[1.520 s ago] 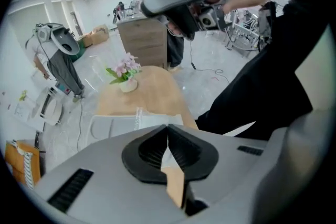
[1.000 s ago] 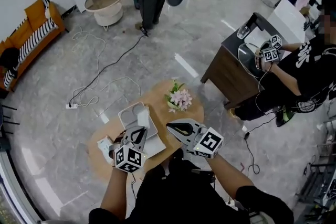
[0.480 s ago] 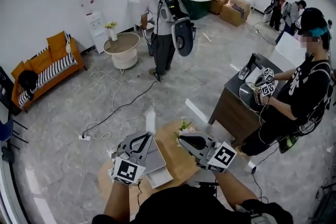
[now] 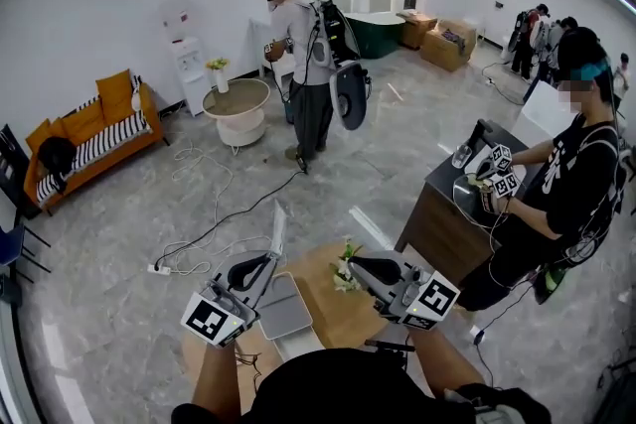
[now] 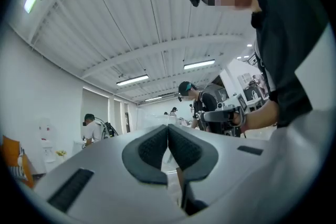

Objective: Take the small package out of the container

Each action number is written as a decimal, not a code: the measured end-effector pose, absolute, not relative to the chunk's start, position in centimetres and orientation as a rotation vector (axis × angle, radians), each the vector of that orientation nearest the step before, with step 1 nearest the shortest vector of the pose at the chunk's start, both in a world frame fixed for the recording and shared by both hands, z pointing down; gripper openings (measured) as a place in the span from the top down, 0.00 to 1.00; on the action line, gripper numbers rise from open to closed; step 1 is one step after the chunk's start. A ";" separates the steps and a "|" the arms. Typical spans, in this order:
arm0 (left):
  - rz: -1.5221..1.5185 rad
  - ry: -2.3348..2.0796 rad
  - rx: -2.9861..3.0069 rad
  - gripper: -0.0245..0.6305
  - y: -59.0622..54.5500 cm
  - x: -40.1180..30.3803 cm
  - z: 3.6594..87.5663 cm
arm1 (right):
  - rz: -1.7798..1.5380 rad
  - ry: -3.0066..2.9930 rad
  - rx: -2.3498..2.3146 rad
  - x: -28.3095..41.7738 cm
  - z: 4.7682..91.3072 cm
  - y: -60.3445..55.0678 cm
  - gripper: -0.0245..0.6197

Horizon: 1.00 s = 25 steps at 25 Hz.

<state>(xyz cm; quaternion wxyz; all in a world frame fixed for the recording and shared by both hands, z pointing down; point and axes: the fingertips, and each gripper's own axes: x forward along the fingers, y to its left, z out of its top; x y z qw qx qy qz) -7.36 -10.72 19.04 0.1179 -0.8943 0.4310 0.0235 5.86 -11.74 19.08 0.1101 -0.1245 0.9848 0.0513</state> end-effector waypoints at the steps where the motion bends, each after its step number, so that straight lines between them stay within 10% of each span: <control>1: 0.116 1.249 -2.638 0.93 -10.6 -7.7 19.1 | 0.154 2.896 -0.363 5.8 19.2 -11.6 0.94; 25: 0.312 1.221 -2.803 0.93 -12.1 -7.8 21.4 | 0.048 2.930 -0.300 5.4 20.7 -13.0 0.95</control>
